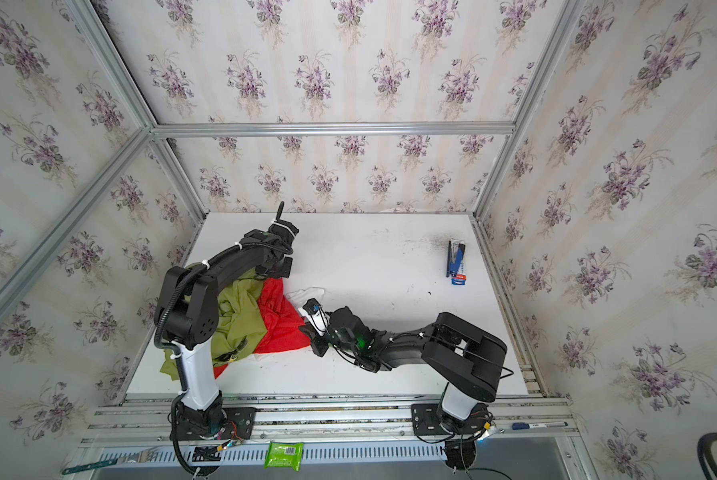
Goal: Pick out a specific cloth from the pile
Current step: 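Move the left gripper down onto the red cloth and pinch it, then lift the red cloth with the left gripper while the right gripper holds its edge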
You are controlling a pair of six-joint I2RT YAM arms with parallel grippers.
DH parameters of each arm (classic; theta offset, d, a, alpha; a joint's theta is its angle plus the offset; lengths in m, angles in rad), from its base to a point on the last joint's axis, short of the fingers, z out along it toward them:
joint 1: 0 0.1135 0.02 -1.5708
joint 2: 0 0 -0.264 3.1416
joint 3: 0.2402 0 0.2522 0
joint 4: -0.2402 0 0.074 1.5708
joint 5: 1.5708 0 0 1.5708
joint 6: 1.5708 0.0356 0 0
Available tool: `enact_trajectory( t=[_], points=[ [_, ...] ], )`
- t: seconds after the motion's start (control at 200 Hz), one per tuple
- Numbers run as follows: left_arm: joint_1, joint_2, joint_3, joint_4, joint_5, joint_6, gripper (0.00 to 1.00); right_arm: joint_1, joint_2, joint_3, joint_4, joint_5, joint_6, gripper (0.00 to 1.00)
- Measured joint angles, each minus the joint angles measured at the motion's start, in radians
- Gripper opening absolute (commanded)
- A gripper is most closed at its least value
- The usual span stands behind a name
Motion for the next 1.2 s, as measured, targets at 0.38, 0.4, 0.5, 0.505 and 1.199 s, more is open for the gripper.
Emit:
enact_trajectory(
  t=[0.38, 0.4, 0.5, 0.505, 1.199],
  points=[
    [0.001, -0.095, 0.073, -0.075, 0.04, 0.012, 0.01, 0.01, -0.001, 0.06, -0.022, 0.005, -0.014, 0.0],
    [0.001, -0.097, 0.08, -0.078, 0.045, 0.012, 0.01, 0.01, -0.002, 0.065, -0.024, 0.007, -0.019, 0.0],
    [0.0, -0.109, 0.122, -0.099, 0.061, 0.013, 0.0, 0.01, -0.014, 0.091, -0.039, 0.011, -0.024, 0.0],
    [0.0, -0.11, 0.124, -0.1, 0.061, 0.013, 0.0, 0.01, -0.014, 0.092, -0.039, 0.011, -0.025, 0.0],
    [0.001, -0.155, 0.282, -0.168, 0.095, 0.03, 0.0, 0.01, -0.154, 0.215, -0.111, 0.006, 0.004, 0.0]
  ],
)
